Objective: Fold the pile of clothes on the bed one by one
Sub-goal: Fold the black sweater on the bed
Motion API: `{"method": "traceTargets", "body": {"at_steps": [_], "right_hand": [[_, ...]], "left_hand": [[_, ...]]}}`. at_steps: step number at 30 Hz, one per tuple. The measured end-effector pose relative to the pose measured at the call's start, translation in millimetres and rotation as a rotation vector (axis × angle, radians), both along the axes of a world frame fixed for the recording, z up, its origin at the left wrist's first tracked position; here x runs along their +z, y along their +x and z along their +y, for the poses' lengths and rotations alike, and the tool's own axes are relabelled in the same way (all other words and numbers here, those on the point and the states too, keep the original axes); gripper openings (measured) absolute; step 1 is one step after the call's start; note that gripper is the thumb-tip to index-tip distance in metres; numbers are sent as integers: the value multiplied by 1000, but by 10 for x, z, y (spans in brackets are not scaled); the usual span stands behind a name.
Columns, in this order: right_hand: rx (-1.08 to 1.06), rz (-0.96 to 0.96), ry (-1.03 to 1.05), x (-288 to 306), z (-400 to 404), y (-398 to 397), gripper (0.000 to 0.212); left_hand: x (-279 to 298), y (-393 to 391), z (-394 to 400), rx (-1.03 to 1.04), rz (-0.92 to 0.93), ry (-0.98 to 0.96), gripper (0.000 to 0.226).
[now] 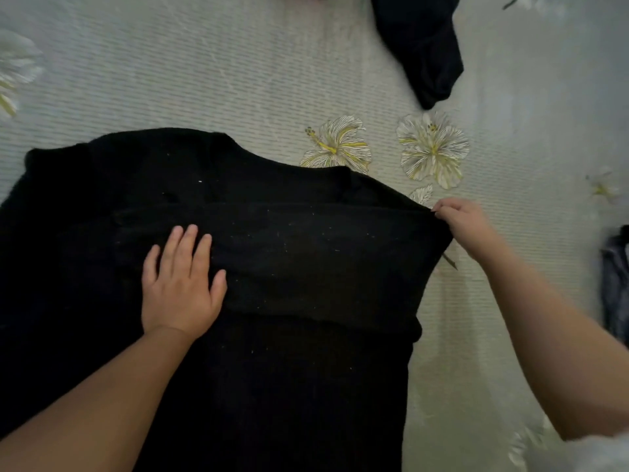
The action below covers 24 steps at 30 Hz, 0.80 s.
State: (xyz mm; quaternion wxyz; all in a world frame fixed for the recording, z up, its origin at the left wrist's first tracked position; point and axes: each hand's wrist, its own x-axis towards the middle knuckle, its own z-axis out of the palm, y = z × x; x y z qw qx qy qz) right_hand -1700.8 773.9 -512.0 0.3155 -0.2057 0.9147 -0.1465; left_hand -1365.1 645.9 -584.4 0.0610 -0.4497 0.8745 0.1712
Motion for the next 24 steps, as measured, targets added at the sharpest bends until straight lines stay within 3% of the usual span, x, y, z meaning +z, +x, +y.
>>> {"method": "traceTargets", "body": {"at_steps": [3, 6, 8, 12, 14, 16, 20, 24], "right_hand": [[290, 213, 303, -145, -101, -52, 20], [459, 403, 366, -326, -215, 8, 15], [426, 491, 321, -423, -198, 82, 19], [147, 615, 54, -453, 67, 470, 35], [134, 613, -117, -422, 283, 779, 39], [241, 573, -159, -409, 570, 1102, 44], [381, 207, 51, -445, 1022, 1498, 75], [209, 302, 47, -533, 1036, 1507, 65]], "left_hand": [[-7, -3, -9, -2, -14, -6, 60], [-28, 6, -15, -7, -35, 3, 53], [-48, 6, -21, -6, -46, 1, 54], [-32, 0, -16, -11, -46, -1, 54], [-32, 3, -15, -15, -63, 1, 58], [-30, -3, -16, -23, -81, -4, 60], [-43, -4, -6, -31, -95, -17, 62], [-52, -8, 5, -37, -97, -30, 62]]}}
